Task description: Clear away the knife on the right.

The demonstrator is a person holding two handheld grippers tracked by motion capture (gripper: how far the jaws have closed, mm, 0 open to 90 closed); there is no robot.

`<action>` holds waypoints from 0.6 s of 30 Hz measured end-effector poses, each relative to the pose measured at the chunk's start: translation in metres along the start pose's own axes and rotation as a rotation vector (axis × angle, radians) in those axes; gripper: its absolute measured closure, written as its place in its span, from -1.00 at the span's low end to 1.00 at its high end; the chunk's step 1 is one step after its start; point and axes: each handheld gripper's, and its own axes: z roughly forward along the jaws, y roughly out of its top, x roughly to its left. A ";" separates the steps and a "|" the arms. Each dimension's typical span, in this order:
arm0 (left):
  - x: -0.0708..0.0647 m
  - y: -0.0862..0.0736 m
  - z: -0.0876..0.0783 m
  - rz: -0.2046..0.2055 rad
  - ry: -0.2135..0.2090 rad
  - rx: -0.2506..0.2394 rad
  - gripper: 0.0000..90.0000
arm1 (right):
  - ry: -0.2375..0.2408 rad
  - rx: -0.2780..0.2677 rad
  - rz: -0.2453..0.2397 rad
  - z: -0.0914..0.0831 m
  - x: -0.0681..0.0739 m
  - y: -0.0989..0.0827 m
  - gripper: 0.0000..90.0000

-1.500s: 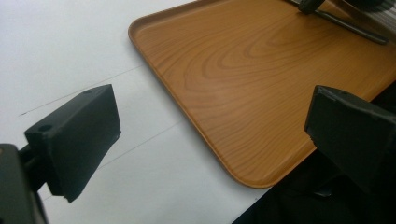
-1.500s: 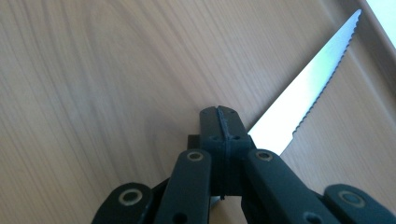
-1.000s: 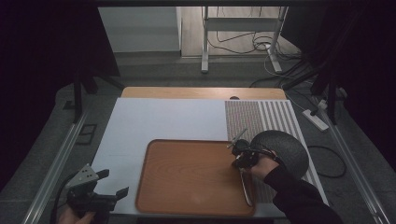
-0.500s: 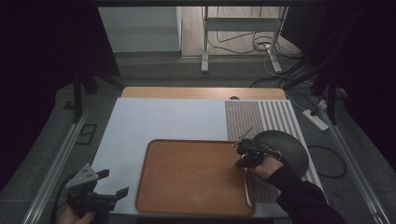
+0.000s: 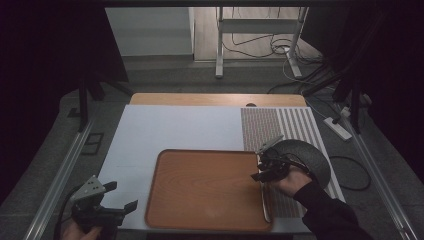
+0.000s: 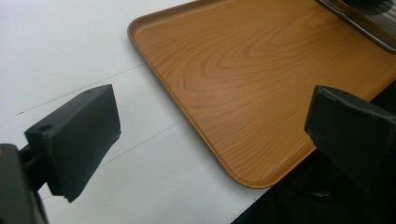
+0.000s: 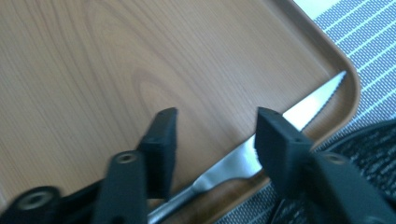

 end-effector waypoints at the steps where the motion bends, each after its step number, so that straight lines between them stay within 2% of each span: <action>1: 0.000 0.000 0.000 -0.001 0.000 0.001 -0.92 | -0.004 -0.001 0.002 -0.001 0.000 -0.001 0.01; 7: 0.000 0.000 0.000 -0.001 0.002 0.004 -0.93 | -0.044 -0.027 0.034 -0.005 -0.001 -0.005 -0.56; 11: 0.000 0.000 0.000 -0.003 0.000 0.003 -0.93 | -0.044 -0.064 0.037 -0.009 -0.002 -0.008 -0.67; 18: 0.000 0.000 0.000 -0.004 -0.001 0.002 -0.93 | -0.080 -0.112 0.074 -0.014 -0.007 -0.020 -0.92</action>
